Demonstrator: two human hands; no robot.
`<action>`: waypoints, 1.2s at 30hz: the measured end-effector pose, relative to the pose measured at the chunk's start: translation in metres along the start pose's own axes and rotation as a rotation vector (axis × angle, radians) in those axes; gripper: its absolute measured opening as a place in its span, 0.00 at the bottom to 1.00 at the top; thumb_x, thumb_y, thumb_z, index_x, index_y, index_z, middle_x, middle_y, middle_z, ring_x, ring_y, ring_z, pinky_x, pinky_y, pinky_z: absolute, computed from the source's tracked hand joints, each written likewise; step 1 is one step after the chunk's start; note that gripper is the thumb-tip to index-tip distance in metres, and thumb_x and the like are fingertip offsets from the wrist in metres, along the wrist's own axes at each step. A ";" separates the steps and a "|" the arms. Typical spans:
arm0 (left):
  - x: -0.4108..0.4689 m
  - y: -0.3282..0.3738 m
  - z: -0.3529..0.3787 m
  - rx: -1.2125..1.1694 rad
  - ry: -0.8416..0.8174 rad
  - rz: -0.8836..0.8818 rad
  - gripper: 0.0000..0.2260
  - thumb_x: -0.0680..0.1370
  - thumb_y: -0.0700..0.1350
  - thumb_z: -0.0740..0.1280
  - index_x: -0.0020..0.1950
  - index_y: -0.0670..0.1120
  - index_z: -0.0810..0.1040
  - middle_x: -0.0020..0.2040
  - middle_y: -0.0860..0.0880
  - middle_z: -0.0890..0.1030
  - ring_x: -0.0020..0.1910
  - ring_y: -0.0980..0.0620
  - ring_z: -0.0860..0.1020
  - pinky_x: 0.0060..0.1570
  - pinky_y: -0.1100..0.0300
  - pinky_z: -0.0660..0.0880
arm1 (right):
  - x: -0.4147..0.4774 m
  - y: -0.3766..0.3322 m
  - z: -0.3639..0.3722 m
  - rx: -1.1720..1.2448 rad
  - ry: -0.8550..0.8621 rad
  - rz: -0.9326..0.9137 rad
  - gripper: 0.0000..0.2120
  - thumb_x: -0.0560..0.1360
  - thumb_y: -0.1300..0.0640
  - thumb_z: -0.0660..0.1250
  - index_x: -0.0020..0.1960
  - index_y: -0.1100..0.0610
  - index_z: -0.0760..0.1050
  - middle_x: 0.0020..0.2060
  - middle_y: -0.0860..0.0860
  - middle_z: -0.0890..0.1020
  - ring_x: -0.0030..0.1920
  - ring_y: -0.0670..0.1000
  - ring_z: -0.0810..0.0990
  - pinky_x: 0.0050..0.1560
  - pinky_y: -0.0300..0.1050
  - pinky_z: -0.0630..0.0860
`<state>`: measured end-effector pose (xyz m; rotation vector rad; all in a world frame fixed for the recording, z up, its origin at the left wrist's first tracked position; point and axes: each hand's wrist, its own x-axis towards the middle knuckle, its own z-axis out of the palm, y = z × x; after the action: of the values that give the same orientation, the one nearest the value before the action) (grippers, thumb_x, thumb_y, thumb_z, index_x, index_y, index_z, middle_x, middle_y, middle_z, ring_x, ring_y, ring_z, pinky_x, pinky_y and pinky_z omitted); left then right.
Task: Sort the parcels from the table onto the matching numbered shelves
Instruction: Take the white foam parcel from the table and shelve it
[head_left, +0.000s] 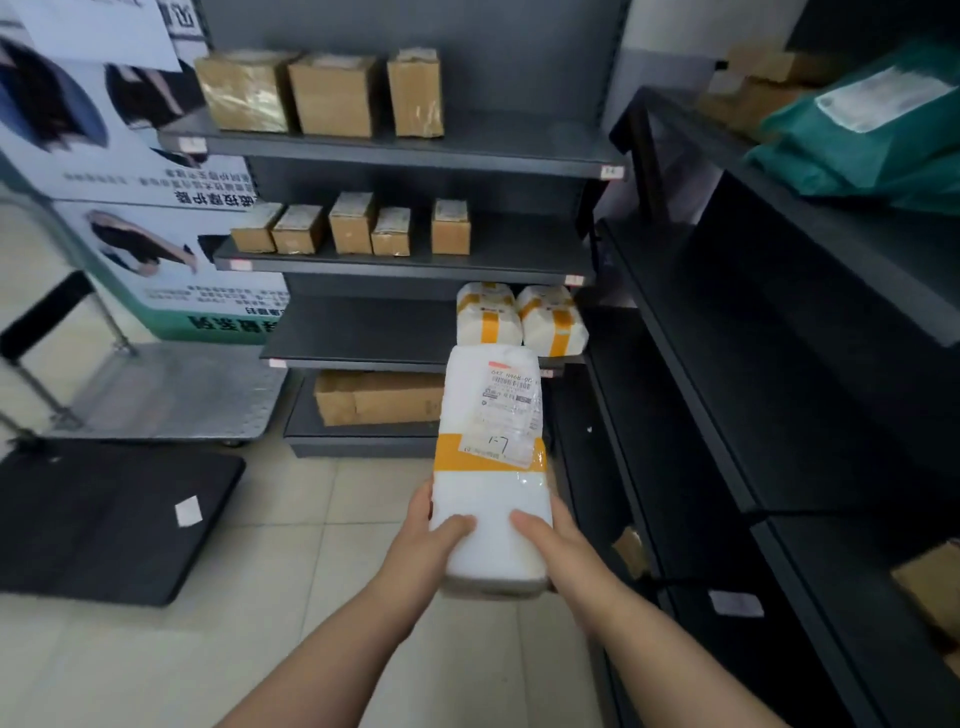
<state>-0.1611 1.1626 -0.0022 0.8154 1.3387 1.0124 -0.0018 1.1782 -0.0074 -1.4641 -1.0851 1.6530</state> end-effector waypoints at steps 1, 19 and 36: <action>0.009 0.004 -0.002 -0.004 0.010 -0.005 0.20 0.77 0.38 0.65 0.67 0.52 0.68 0.55 0.56 0.79 0.51 0.58 0.79 0.42 0.66 0.74 | 0.010 -0.005 0.001 -0.006 -0.008 0.004 0.22 0.78 0.55 0.65 0.70 0.46 0.64 0.57 0.45 0.80 0.56 0.48 0.80 0.53 0.42 0.77; 0.199 0.090 -0.121 0.010 -0.057 -0.022 0.29 0.64 0.47 0.65 0.66 0.55 0.70 0.57 0.56 0.80 0.54 0.55 0.79 0.43 0.63 0.74 | 0.193 -0.097 0.105 0.020 -0.015 0.044 0.32 0.66 0.46 0.67 0.69 0.45 0.66 0.57 0.43 0.80 0.54 0.45 0.80 0.45 0.39 0.76; 0.307 0.119 -0.128 0.037 -0.134 -0.063 0.25 0.72 0.48 0.70 0.68 0.57 0.69 0.58 0.57 0.80 0.56 0.56 0.79 0.49 0.62 0.75 | 0.295 -0.125 0.099 0.110 0.057 0.030 0.24 0.69 0.50 0.71 0.65 0.43 0.70 0.55 0.43 0.82 0.54 0.48 0.82 0.48 0.44 0.78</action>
<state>-0.3157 1.4797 -0.0203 0.8485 1.2642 0.8707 -0.1481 1.4792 -0.0199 -1.4538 -0.9309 1.6542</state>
